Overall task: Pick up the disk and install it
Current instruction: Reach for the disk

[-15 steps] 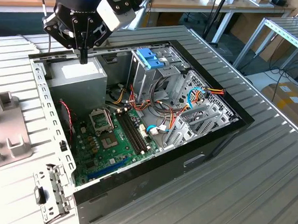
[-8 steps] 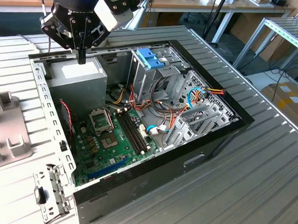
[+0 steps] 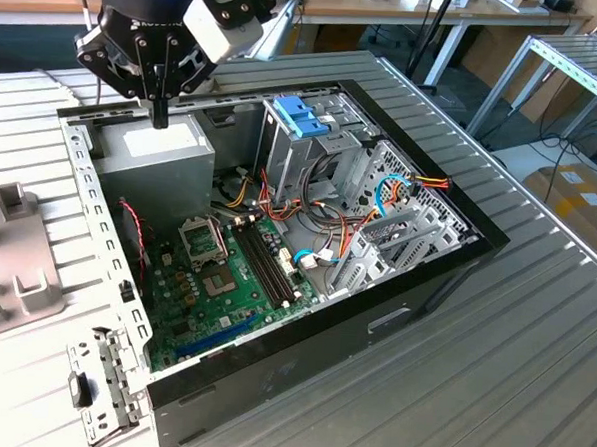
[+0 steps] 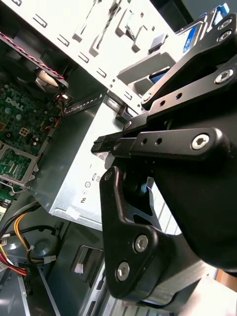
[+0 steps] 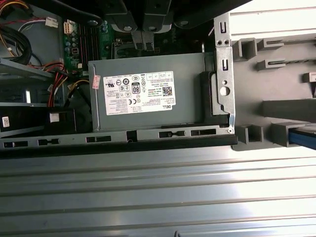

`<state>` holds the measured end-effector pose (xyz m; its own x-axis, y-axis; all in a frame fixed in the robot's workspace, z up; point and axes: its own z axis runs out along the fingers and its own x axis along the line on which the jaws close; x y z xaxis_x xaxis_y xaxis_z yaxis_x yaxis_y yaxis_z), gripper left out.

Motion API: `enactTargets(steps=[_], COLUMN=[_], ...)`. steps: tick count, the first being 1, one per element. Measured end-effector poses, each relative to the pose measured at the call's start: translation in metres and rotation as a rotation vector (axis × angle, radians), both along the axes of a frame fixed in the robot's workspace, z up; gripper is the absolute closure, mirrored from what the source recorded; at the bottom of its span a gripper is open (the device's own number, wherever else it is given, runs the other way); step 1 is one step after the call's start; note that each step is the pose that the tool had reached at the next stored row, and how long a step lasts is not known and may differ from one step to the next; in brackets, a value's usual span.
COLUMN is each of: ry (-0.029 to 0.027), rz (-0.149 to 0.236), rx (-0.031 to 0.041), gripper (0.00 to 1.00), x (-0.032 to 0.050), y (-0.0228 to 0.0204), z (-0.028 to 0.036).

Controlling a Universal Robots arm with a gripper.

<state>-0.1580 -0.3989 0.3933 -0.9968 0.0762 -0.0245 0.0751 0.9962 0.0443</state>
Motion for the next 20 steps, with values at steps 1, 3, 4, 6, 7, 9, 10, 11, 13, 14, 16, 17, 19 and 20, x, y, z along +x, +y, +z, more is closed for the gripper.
enactTargets(steps=[1,3,4,6,7,9,10,11,13,14,16,17,19,20], ry=[0.0000,0.0000,0.0000,0.0000,0.0000,0.0000,0.0000,0.0000,0.0000,0.0000,0.0000,0.0000,0.0000,0.0000], rz=[0.000,0.000,0.000,0.000,0.000,0.000,0.000,0.000,0.000,0.000,0.000,0.000,0.000,0.000], rx=[0.0000,0.0000,0.0001,0.0001,0.0000,0.0000,0.0000,0.0001,0.0000,0.0000,0.0001,0.0000,0.0001,0.0000], gripper=[0.89,0.89,0.89,0.89,0.89,0.89,0.89,0.89,0.89,0.89,0.89,0.89,0.89,0.89], x=[-0.0004,-0.0012,-0.0015,-0.0022,-0.0029,-0.0039,-0.0043,-0.0046,-0.0056,-0.0058,-0.0066,-0.0069,-0.0076,-0.0078], y=[0.0000,0.0000,0.0000,0.0000,0.0000,0.0000,0.0000,0.0000,0.0000,0.0000,0.0000,0.0000,0.0000,0.0000], z=[0.0000,0.0000,0.0000,0.0000,0.0000,0.0000,0.0000,0.0000,0.0000,0.0000,0.0000,0.0000,0.0000,0.0000])
